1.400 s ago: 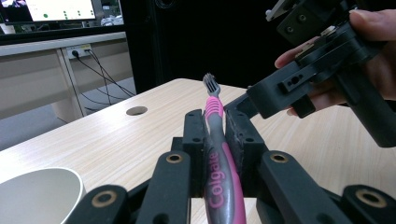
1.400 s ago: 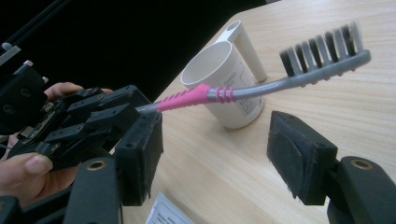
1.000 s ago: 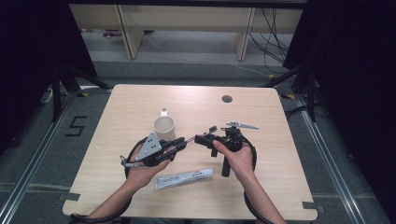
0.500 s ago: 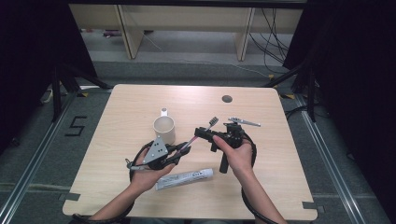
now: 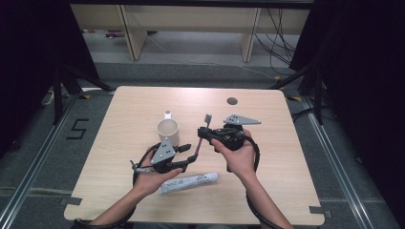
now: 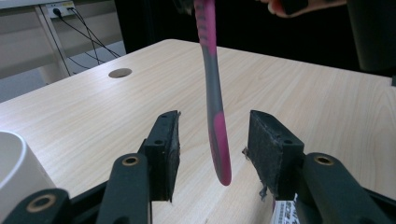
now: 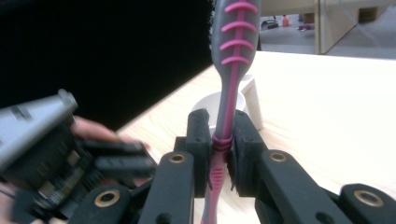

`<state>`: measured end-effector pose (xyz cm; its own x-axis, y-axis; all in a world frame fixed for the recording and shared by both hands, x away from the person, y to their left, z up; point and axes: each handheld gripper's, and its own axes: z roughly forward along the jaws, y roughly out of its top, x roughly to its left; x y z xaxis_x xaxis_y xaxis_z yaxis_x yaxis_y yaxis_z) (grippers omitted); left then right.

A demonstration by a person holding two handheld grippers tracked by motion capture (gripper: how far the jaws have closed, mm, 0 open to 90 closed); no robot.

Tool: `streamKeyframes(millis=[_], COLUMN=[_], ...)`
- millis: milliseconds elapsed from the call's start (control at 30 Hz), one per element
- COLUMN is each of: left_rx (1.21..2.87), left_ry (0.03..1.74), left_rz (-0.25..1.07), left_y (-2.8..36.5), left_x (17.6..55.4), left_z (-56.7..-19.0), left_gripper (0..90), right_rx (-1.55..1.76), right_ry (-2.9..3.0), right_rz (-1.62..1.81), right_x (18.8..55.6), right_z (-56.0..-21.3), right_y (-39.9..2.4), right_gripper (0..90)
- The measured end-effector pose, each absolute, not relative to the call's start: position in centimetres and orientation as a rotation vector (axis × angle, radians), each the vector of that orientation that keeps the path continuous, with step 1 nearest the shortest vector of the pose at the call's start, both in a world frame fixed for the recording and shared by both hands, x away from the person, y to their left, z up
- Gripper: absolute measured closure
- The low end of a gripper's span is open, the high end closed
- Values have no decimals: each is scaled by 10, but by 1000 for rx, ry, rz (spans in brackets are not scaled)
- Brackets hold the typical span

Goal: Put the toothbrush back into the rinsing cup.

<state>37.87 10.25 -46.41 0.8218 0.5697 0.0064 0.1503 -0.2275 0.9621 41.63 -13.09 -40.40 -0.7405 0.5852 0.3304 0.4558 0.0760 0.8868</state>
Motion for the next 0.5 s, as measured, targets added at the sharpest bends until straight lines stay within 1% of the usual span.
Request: streamKeyframes(millis=[100, 133, 333, 500], left_rx=[1798, 1791, 1791, 1791], left_ry=[551, 555, 554, 568], left_rz=[427, 423, 421, 422], left_y=[102, 100, 97, 95], left_x=[379, 380, 384, 385], left_z=[-458, -456, -450, -447], left_gripper=[538, 550, 615, 643], right_rx=[1042, 992, 964, 976], right_ry=[2243, 2247, 2267, 2281], right_rz=[1714, 1689, 1681, 1690], right_x=[413, 413, 411, 409], right_z=[-402, -401, -403, -402], right_y=[-125, -122, -117, -114], right_gripper=[805, 805, 805, 805])
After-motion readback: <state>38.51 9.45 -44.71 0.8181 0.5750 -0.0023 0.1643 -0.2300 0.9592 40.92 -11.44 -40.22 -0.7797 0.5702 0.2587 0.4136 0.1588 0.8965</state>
